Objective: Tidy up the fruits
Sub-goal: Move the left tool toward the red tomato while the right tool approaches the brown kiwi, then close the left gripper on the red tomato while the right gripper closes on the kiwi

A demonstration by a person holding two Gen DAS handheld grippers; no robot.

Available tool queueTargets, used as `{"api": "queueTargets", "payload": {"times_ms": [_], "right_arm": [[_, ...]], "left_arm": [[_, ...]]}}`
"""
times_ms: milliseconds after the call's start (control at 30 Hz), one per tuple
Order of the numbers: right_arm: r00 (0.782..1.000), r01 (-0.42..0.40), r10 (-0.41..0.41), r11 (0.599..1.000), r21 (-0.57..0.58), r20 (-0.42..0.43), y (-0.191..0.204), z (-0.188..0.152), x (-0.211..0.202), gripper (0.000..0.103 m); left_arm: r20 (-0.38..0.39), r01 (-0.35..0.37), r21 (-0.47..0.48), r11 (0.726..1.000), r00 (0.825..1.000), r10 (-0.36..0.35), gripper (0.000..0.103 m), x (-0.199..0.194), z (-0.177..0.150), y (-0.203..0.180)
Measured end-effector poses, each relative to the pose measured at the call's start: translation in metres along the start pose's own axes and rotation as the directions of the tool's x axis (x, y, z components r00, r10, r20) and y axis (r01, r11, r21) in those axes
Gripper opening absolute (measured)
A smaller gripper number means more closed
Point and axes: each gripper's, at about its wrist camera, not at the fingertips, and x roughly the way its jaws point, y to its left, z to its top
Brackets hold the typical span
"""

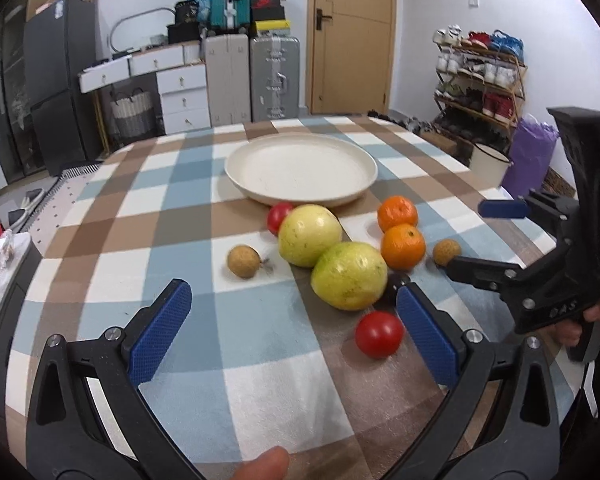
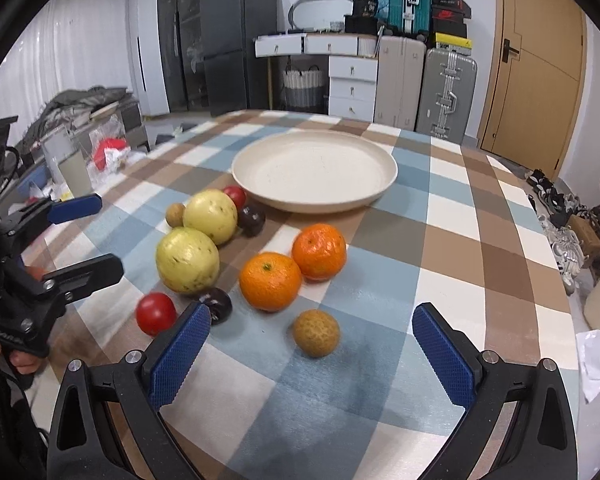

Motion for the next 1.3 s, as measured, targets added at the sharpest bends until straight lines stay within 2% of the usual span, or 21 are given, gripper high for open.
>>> {"api": "queueTargets", "payload": {"times_ms": [100,300,400,533,633,767,800,967,1100,1167,1300], "right_arm": [[1.000,0.006,-0.006,1.000,0.011,-0.029,-0.006,-0.001,0.007,0.103],[0.997,0.004,-0.001,0.999,0.043,-0.072,-0.014,-0.003,0.018,0.101],[0.995,-0.009,0.013,0.999,0.039,-0.094,-0.013,-0.003,0.022,0.093],[0.992,-0.018,0.022,0.999,0.032,-0.124,-0.010,-0.006,0.029,0.080],[0.991,-0.022,0.026,0.999,0.031,-0.129,-0.009,-0.007,0.032,0.077],[0.990,-0.034,0.038,0.999,0.031,-0.137,-0.008,-0.008,0.033,0.070],[0.990,-0.036,0.040,0.999,0.033,-0.135,-0.009,-0.008,0.033,0.070],[0.991,-0.039,0.045,0.998,0.044,-0.130,-0.010,-0.007,0.032,0.059],[0.991,-0.044,0.049,0.998,0.047,-0.127,-0.010,-0.007,0.032,0.055],[0.991,-0.047,0.053,0.998,0.046,-0.127,-0.010,-0.008,0.031,0.052],[0.990,-0.057,0.062,0.998,0.040,-0.124,-0.008,-0.007,0.030,0.049]], "left_arm": [[-0.027,-0.002,0.026,1.000,1.000,0.003,0.102,0.003,-0.002,-0.007],[-0.096,0.038,0.073,0.997,0.995,-0.031,0.102,0.014,-0.006,-0.020],[-0.129,0.050,0.090,0.995,0.991,-0.038,0.101,0.020,-0.008,-0.025],[-0.192,0.070,0.097,0.993,0.980,-0.050,0.091,0.031,-0.011,-0.030],[-0.229,0.091,0.092,0.992,0.971,-0.068,0.081,0.038,-0.013,-0.031],[-0.252,0.112,0.087,0.990,0.964,-0.087,0.077,0.041,-0.016,-0.032],[-0.257,0.120,0.088,0.989,0.962,-0.094,0.077,0.042,-0.016,-0.033],[-0.266,0.145,0.095,0.985,0.957,-0.115,0.062,0.042,-0.017,-0.037],[-0.261,0.164,0.093,0.982,0.956,-0.135,0.047,0.040,-0.016,-0.038],[-0.258,0.194,0.087,0.977,0.952,-0.167,0.032,0.038,-0.016,-0.038],[-0.255,0.205,0.083,0.975,0.950,-0.178,0.030,0.036,-0.017,-0.038]]}}
